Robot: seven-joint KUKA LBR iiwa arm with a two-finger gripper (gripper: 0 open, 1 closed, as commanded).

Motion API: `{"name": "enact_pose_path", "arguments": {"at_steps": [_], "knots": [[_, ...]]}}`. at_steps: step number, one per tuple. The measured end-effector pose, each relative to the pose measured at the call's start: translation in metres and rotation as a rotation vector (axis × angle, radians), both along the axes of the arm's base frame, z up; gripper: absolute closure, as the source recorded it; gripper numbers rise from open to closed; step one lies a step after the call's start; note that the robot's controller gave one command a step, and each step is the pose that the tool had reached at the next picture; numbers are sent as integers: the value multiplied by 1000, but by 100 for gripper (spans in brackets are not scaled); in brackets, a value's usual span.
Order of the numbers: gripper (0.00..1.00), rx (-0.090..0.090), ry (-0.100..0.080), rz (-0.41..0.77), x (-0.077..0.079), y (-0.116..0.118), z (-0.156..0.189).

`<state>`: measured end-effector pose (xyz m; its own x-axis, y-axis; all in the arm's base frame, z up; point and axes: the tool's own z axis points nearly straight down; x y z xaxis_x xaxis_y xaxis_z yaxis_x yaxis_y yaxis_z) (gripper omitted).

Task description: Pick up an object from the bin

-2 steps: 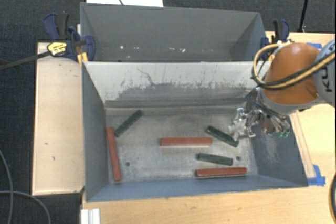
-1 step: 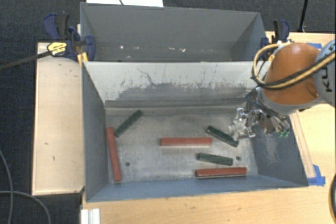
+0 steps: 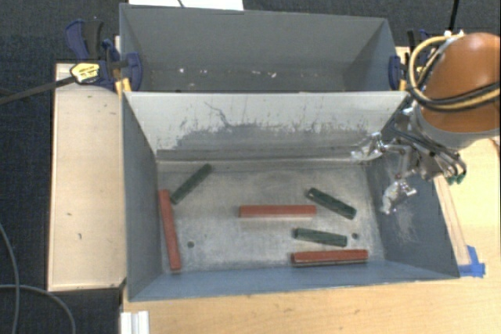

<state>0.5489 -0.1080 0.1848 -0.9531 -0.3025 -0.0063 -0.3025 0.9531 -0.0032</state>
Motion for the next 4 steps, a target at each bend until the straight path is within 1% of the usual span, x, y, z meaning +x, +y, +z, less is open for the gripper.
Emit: {"name": "enact_pose_path", "arguments": {"at_steps": [1,2,3,4], "knots": [[0,1,4,0,-1,1,-2],[0,0,-3,-11,0,4,-54],[100,3,-10,-173,14,39,-110],[100,3,-10,-172,14,39,-110]]}}
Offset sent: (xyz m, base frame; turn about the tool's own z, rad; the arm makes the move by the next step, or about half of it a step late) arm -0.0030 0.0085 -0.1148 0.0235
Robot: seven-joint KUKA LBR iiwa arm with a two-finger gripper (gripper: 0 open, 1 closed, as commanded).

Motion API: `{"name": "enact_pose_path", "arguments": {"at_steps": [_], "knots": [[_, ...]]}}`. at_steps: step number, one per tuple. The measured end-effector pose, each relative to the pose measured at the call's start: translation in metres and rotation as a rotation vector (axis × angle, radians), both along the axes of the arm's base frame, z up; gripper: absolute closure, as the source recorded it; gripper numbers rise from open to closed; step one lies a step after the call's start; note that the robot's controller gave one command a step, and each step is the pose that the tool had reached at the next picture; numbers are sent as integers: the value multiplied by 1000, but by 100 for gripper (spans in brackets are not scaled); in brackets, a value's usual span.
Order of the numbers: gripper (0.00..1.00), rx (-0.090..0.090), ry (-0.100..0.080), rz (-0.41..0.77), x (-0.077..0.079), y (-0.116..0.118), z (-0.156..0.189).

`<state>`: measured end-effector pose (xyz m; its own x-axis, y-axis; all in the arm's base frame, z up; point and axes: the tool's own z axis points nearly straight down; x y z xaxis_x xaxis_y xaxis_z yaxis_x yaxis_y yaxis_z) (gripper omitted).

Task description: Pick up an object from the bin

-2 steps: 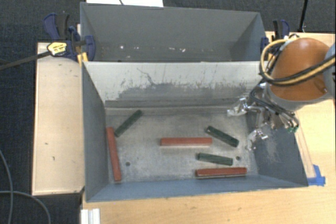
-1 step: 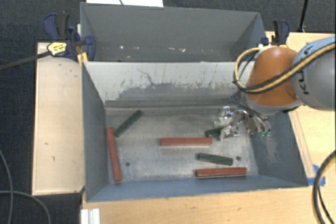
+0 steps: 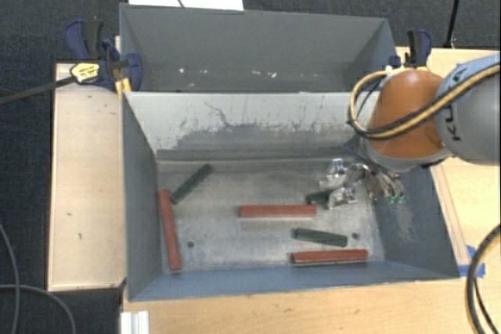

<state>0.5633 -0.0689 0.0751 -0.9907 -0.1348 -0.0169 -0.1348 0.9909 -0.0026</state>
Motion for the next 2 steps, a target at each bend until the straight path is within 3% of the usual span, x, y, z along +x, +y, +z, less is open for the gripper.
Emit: {"name": "enact_pose_path", "arguments": {"at_steps": [1,2], "knots": [[100,0,0,0,0,0,1],[100,1,15,14,-4,0,46]]}}
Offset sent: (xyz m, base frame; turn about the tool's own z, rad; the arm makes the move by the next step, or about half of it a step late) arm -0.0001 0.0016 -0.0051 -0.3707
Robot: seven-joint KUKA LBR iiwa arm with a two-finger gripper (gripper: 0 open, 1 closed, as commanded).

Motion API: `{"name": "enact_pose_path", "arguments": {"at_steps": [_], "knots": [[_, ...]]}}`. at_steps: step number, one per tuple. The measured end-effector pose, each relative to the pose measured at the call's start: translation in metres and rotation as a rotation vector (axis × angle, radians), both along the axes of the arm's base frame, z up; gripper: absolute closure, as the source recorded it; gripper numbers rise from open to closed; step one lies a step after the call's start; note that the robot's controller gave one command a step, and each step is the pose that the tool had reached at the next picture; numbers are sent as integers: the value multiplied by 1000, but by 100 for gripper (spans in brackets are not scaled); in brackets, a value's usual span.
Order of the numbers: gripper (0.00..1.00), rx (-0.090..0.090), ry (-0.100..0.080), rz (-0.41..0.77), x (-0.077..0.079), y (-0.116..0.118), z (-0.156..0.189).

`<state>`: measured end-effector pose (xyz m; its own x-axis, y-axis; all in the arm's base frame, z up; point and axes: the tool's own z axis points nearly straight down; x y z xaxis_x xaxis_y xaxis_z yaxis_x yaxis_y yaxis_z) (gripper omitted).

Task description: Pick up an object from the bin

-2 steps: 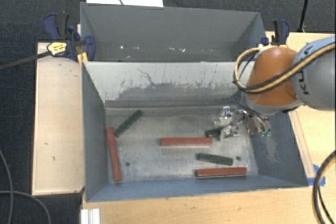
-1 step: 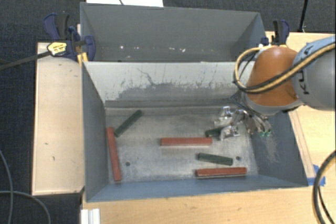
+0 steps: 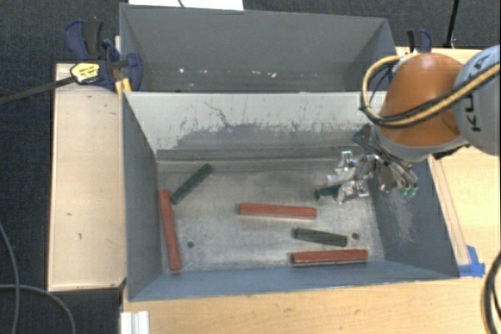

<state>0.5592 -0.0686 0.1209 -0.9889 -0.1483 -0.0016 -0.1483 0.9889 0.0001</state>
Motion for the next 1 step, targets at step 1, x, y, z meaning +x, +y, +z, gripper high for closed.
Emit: {"name": "enact_pose_path", "arguments": {"at_steps": [1], "knots": [[100,0,-1,468,6,28,134]]}}
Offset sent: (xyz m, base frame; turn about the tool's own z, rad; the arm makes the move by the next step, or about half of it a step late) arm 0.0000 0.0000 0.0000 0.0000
